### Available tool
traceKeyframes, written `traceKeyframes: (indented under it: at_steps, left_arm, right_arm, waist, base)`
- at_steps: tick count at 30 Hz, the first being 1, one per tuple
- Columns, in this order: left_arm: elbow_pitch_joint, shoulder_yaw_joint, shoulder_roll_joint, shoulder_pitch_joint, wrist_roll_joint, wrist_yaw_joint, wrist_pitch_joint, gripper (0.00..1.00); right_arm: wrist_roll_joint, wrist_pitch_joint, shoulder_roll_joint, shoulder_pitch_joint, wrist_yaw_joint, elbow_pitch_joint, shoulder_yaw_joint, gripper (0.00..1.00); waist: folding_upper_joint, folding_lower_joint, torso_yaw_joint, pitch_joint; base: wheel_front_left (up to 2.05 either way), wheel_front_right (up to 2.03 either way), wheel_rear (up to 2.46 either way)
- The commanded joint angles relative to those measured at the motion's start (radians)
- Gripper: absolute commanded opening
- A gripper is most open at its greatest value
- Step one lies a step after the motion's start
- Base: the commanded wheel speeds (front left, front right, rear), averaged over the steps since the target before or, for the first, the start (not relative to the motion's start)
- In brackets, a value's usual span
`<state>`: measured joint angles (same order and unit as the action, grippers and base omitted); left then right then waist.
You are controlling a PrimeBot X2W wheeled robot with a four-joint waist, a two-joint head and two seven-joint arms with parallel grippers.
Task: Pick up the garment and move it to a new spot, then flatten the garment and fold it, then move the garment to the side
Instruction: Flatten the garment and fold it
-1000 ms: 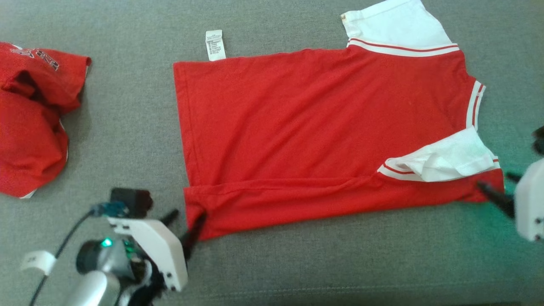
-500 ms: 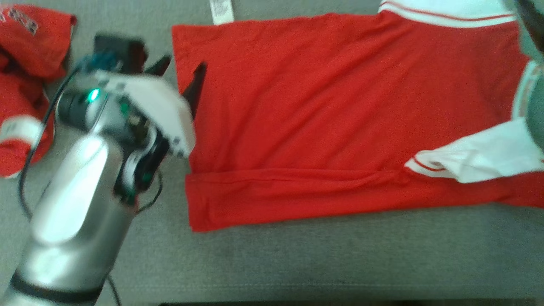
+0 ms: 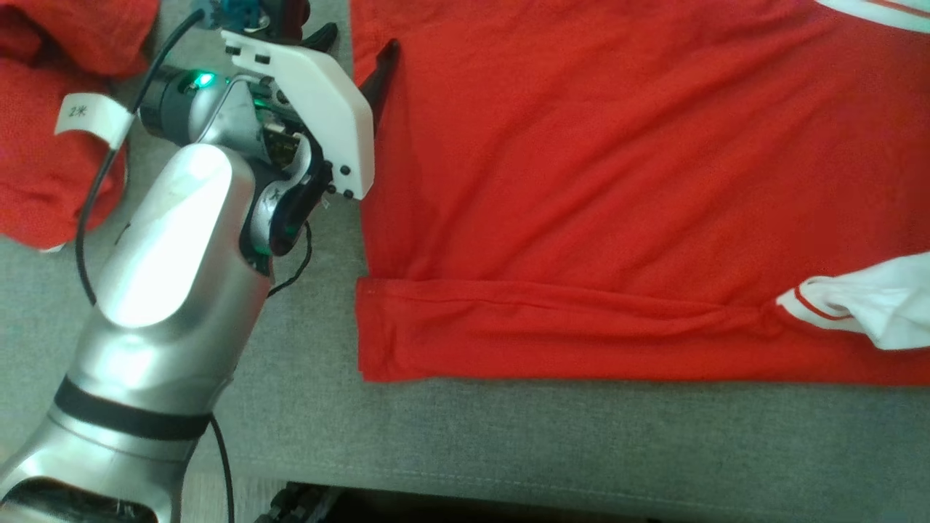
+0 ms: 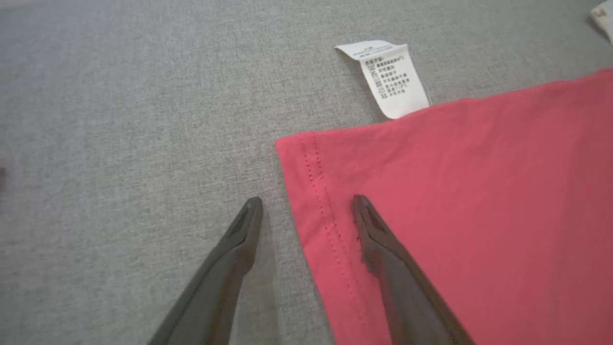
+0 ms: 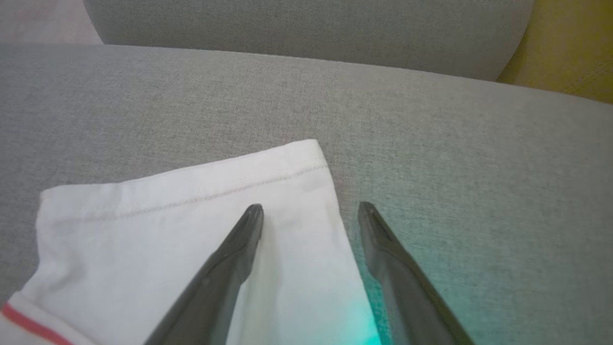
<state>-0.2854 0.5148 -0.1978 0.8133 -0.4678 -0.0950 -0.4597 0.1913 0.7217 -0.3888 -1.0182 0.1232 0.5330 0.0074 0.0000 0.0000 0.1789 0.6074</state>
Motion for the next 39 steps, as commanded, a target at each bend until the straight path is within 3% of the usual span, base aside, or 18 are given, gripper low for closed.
traceKeyframes:
  at_steps: [1,18,19,20,21,22,32,39]
  left_arm:
    - [0.016,-0.024,-0.031,0.018,0.006,0.006,0.002,1.00]
    - [-0.029,-0.023,-0.031,0.073,-0.022,0.022,-0.024,1.00]
    - [-0.033,-0.020,-0.028,0.076,-0.025,0.025,-0.027,0.91]
    - [-0.037,-0.017,-0.025,0.079,-0.027,0.027,-0.029,0.44]
    - [-0.040,-0.015,-0.022,0.082,-0.028,0.030,-0.030,0.15]
    - [-0.044,-0.010,-0.022,0.084,-0.028,0.034,-0.032,0.00]
    - [-0.040,-0.030,-0.036,0.091,-0.040,0.035,0.011,0.00]
    - [0.028,-0.070,-0.071,0.054,-0.055,0.019,0.055,0.00]
  right_arm:
    - [-0.009,-0.013,0.010,-0.027,0.008,-0.016,-0.007,1.00]
    - [0.011,-0.008,0.044,-0.106,0.008,0.123,0.037,1.00]
    - [0.015,-0.010,0.045,-0.107,0.008,0.126,0.042,0.48]
    - [0.018,-0.012,0.045,-0.106,0.008,0.130,0.047,0.00]
    - [0.024,-0.015,0.046,-0.106,0.008,0.132,0.057,0.00]
    - [0.028,-0.029,0.045,-0.106,0.008,0.130,0.063,0.00]
    - [0.078,-0.145,0.056,-0.133,0.008,0.119,0.055,0.00]
    - [0.169,-0.175,0.017,-0.108,0.008,0.051,0.078,0.00]
  waist:
    - [0.0000,0.0000,0.004,0.001]
    - [0.0000,0.0000,-0.008,0.021]
    - [0.0000,0.0000,-0.009,0.022]
    - [0.0000,0.0000,-0.010,0.021]
    - [0.0000,0.0000,-0.011,0.020]
    - [0.0000,0.0000,-0.012,0.020]
    - [0.0000,0.0000,-0.040,0.009]
    - [0.0000,0.0000,-0.073,-0.019]
  base:
    - [0.00,0.00,0.00]
    - [0.00,0.00,0.00]
    - [0.00,0.00,0.00]
    - [0.00,0.00,0.00]
    - [0.00,0.00,0.00]
    - [0.00,0.00,0.00]
    - [0.00,0.00,0.00]
    - [0.00,0.00,0.00]
